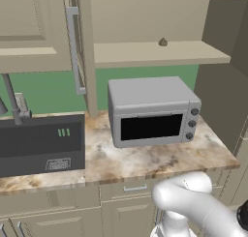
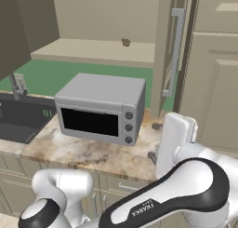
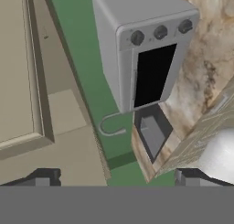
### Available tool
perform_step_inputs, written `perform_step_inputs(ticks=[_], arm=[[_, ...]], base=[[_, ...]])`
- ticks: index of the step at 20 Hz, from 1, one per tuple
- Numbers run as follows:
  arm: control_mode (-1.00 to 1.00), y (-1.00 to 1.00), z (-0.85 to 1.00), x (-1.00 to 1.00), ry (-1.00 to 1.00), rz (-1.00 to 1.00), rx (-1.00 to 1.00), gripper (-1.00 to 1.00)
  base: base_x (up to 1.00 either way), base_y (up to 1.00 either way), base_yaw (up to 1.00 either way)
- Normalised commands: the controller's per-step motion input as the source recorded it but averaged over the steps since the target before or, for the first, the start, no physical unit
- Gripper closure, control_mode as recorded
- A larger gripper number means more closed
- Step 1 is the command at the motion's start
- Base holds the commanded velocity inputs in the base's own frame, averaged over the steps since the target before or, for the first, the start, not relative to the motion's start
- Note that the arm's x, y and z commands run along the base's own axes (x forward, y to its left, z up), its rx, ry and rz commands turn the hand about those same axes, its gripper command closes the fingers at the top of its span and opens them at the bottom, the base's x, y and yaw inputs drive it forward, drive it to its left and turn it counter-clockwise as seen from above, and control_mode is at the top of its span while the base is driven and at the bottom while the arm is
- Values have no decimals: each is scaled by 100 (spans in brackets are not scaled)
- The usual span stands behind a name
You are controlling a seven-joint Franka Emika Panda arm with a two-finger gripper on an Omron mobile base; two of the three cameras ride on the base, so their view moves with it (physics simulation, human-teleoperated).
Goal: Pick the avocado and bread from the counter and place them on the plate. Then pick the jam from the cabinet and place it next to the plate. Lastly close the cabinet door.
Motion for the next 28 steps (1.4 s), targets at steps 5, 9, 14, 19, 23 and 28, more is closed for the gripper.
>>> perform_step_inputs(ticks=[5,9,14,19,23,28], arm=[[-100,-5,0,24,0,6,9,-100],[-100,-5,0,16,0,6,8,-100],[-100,0,0,15,0,4,5,-100],[-100,-9,0,4,0,2,4,-100],[-100,-14,0,1,-2,0,2,-100],[-100,0,0,22,0,0,0,-100]], base=[[0,0,0],[0,0,0],[0,0,0],[0,0,0],[0,0,0],[0,0,0]])
